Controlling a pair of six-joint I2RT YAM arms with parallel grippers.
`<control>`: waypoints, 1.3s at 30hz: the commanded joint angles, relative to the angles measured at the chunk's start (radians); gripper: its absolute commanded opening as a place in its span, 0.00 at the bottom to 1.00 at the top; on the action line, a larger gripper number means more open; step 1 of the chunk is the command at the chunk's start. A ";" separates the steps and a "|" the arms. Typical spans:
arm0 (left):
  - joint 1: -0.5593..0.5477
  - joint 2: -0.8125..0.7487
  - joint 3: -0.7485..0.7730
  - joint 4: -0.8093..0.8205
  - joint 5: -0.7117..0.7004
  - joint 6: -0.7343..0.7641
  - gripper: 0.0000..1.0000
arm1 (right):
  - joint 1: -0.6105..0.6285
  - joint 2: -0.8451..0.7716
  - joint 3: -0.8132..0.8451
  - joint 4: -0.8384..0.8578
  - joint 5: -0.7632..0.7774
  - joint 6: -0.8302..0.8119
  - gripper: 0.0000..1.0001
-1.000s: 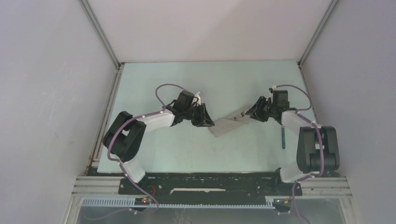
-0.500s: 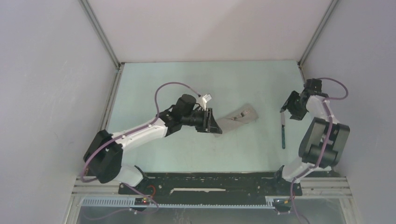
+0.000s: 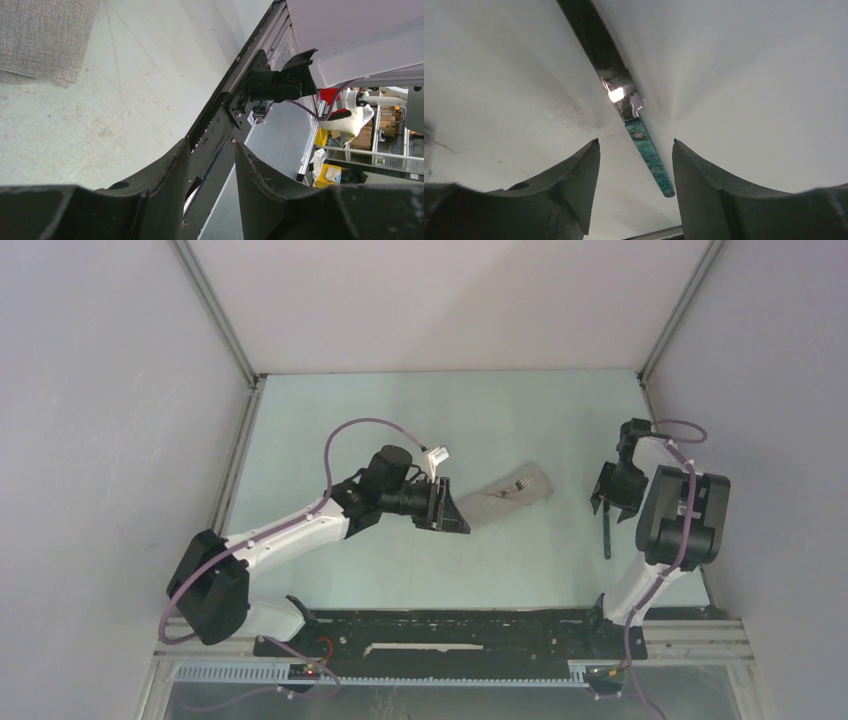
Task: Fold the napkin into a case and place the utensils inside
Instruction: Pick up the knife from the center of the board.
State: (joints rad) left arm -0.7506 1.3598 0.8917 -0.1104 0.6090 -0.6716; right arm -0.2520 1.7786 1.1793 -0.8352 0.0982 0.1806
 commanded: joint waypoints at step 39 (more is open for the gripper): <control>0.067 0.136 -0.073 0.175 -0.114 -0.157 0.48 | 0.338 -0.104 0.239 -0.561 0.360 1.287 0.00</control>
State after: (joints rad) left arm -0.7013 1.4204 0.8234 -0.0418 0.5179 -0.7380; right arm -0.0162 1.6432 1.2713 -1.2346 0.3321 1.1782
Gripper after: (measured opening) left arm 0.476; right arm 0.029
